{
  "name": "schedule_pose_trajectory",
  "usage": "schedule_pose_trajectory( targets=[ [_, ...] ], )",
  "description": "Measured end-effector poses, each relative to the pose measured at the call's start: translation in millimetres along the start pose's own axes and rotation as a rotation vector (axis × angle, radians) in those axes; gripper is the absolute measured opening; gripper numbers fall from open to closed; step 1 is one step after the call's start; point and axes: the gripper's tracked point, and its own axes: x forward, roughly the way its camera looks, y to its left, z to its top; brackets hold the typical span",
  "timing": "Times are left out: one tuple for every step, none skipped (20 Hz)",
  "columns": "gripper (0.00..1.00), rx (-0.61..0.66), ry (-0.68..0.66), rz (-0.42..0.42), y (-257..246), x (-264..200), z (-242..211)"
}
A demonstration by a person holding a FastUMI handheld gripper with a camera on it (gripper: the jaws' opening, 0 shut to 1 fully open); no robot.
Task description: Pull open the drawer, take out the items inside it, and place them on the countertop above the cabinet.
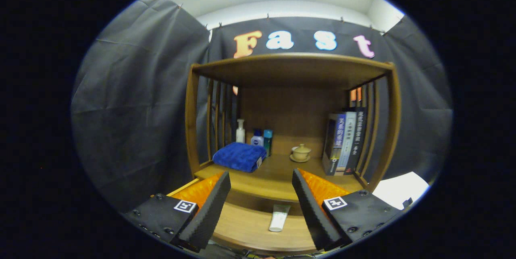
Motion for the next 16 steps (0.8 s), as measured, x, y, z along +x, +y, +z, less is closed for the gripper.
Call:
schedule_pose_trajectory(
  targets=[
    [0.99, -0.014, 0.073, -0.001, -5, 16, -15],
    [0.99, -0.014, 0.142, -0.007, -10, 30, -34],
    [0.99, -0.007, 0.226, -0.007, -11, 41, -58],
    [0.99, 0.014, 0.315, -0.004, -12, 48, -82],
    [0.99, 0.05, 0.403, 0.002, -10, 56, -107],
    [0.99, 0.105, 0.485, 0.012, -8, 63, -129],
    [1.0, 0.161, 0.559, 0.017, -9, 64, -146],
    [1.0, 0.204, 0.623, 0.007, -12, 67, -160],
    [0.99, 0.233, 0.684, -0.006, -16, 70, -173],
    [0.99, 0.259, 0.729, -0.018, -21, 74, -182],
    [0.99, 0.27, 0.776, -0.027, -24, 81, -192],
    [0.98, 0.273, 0.827, -0.046, -29, 83, -203],
    [0.98, 0.264, 0.869, -0.059, -32, 85, -214],
    [0.98, 0.249, 0.901, -0.076, -35, 87, -222],
    [0.99, 0.225, 0.921, -0.096, -41, 89, -233],
    [0.98, 0.204, 0.942, -0.108, -47, 90, -241]
  ],
)
